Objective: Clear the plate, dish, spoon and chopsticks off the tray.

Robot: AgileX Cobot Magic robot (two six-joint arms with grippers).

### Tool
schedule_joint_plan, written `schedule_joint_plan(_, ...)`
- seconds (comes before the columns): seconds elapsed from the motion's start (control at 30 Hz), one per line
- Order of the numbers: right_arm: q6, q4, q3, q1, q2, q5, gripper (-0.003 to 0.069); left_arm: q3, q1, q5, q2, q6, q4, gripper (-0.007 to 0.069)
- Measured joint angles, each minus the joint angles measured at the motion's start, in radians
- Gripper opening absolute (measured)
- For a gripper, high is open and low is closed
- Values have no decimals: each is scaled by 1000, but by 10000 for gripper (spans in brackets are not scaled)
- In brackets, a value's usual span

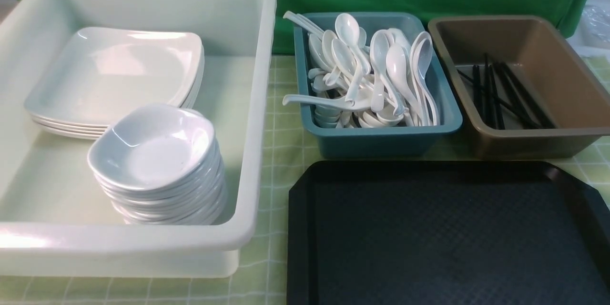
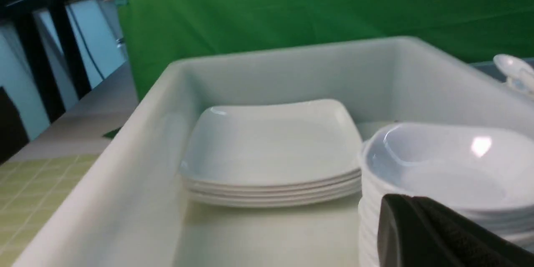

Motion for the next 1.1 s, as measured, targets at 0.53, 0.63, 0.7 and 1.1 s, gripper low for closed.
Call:
schedule_joint_plan(0.53,0,0,0,-1,0,-7,129,82,66,92,-36,-50,-108,10)
schedule_joint_plan(0.63,0,0,0,-1,0,-7,131,82,66,91,-36,-50,-108,10)
schedule_joint_plan(0.7,-1,0,0,-1,0,-7,138,82,66,91,-36,-50,-108,10)
schedule_joint_plan(1.1,-1,0,0,-1,0,-7,165,82,66,88,-36,-50,-108,10)
